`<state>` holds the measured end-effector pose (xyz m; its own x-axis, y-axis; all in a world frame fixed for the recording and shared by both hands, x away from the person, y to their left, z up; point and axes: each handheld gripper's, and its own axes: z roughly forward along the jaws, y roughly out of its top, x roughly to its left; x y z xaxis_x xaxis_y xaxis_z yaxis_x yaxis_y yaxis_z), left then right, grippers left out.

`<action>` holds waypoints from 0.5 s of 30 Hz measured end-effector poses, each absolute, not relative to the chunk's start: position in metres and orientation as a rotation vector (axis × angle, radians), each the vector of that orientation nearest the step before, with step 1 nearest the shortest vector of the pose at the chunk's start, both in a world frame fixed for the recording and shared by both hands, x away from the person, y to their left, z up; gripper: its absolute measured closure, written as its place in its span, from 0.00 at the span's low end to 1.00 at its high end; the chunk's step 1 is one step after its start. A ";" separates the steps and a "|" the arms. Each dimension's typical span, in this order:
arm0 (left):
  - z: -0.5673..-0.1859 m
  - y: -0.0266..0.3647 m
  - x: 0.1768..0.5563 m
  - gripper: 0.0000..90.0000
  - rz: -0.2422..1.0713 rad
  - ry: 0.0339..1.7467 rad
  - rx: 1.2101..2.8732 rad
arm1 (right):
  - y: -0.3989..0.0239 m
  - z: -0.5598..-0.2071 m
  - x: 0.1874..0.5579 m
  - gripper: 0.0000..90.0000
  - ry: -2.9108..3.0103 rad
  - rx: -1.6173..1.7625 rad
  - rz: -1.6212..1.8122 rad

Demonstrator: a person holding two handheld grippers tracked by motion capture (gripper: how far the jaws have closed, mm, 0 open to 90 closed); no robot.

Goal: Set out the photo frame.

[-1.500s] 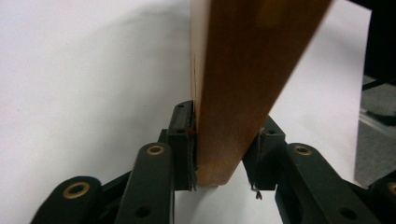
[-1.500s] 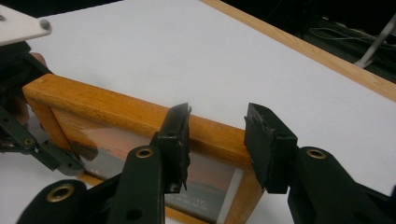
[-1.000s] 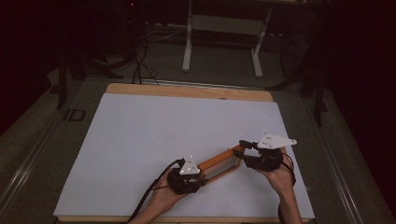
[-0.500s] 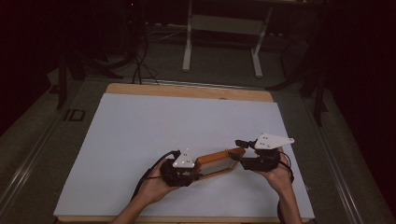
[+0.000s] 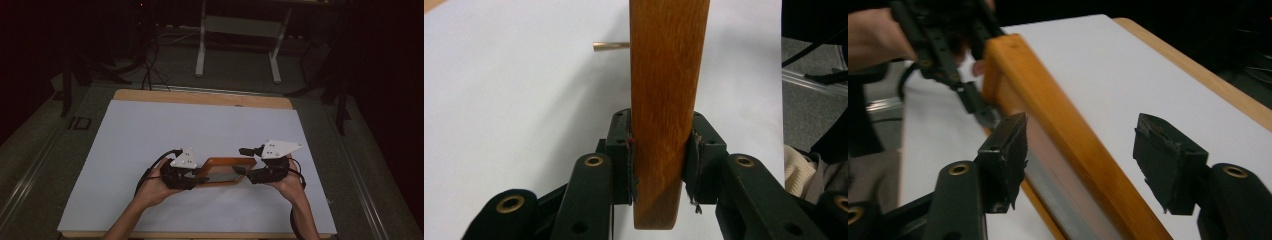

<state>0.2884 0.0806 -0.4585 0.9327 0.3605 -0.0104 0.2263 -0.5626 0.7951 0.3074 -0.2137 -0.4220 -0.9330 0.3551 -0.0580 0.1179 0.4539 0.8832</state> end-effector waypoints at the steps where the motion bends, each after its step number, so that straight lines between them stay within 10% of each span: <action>1: -0.456 0.082 0.288 0.77 0.207 0.395 2.196 | -0.210 -0.422 0.308 0.41 2.483 0.396 1.477; 7: -0.449 0.087 0.287 0.77 0.244 0.346 2.197 | -0.186 -0.425 0.316 0.39 2.582 0.304 1.430; 15: -0.438 0.096 0.284 0.77 0.273 0.304 2.177 | -0.170 -0.423 0.322 0.60 2.663 0.198 1.336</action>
<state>0.2844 0.0960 -0.4382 0.9455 0.3145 0.0845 0.1169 -0.5702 0.8132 0.3223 -0.1701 -0.4229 -0.9791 0.1870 -0.0794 0.0481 0.5930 0.8038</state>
